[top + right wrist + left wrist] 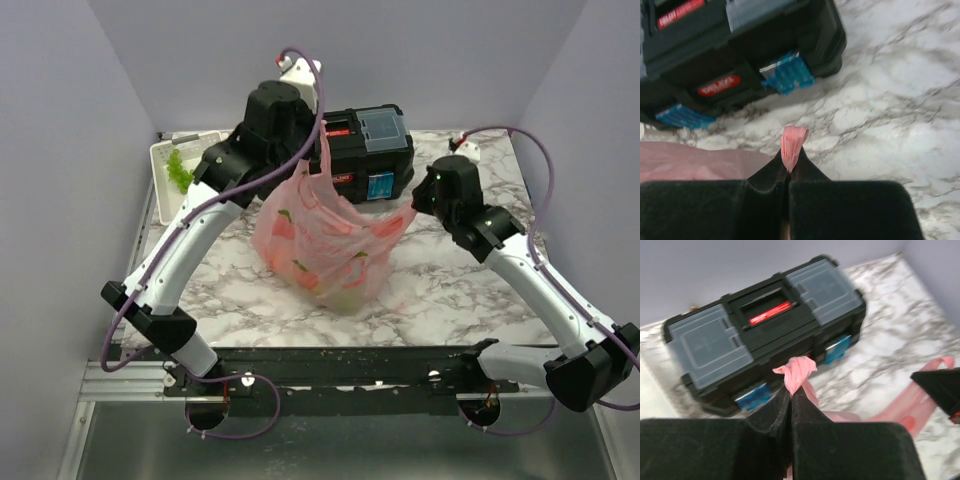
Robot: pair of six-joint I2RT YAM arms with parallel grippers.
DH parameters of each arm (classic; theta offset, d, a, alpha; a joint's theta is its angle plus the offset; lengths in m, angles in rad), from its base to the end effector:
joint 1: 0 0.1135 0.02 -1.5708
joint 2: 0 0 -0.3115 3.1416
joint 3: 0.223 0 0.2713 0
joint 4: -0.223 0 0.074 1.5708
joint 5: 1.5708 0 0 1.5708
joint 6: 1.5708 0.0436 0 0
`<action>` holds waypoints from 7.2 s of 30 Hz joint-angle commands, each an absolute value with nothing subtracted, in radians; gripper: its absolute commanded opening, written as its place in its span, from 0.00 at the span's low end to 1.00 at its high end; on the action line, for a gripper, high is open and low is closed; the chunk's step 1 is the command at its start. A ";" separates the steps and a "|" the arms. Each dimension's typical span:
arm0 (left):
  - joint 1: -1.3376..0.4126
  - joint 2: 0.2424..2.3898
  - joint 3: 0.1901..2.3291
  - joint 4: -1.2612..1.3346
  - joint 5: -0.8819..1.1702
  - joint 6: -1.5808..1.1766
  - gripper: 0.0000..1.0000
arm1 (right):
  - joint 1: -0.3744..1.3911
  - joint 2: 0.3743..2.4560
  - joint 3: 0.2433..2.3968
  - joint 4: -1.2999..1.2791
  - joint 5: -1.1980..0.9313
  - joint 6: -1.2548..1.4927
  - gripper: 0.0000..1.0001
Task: Take the fake fruits out of the plastic bag
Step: Untie the plastic bag at the center of the board, then adjust the plastic bag at the center of the board.
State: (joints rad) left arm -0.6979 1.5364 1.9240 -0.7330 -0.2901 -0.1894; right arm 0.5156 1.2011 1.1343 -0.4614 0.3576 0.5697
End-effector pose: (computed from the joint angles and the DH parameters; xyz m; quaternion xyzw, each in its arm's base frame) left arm 0.2689 -0.2093 0.5412 0.1232 0.8044 -0.1375 0.5647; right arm 0.2465 0.1221 0.3883 0.1116 0.8506 0.1210 0.4993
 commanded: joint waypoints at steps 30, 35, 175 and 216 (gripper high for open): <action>-0.497 1.079 1.138 -0.474 0.009 -0.268 0.00 | 0.499 0.800 0.675 -0.309 -0.347 0.721 0.29; -0.497 1.041 1.093 -0.457 -0.030 -0.237 0.00 | 0.500 0.873 0.723 -0.347 -0.319 0.679 0.46; -1.012 1.144 0.604 -0.005 -0.117 -0.579 0.42 | 0.868 1.379 1.090 -0.490 0.167 -0.091 0.79; -1.009 1.234 0.566 0.014 -0.178 -0.616 0.48 | 0.868 1.489 1.212 -0.137 0.761 0.060 0.01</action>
State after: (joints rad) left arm -1.0084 1.1976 0.5922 0.0097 -0.1532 -0.5957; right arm 0.8650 1.5311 1.1110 -0.2077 0.6628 0.0814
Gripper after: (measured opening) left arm 0.475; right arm 0.012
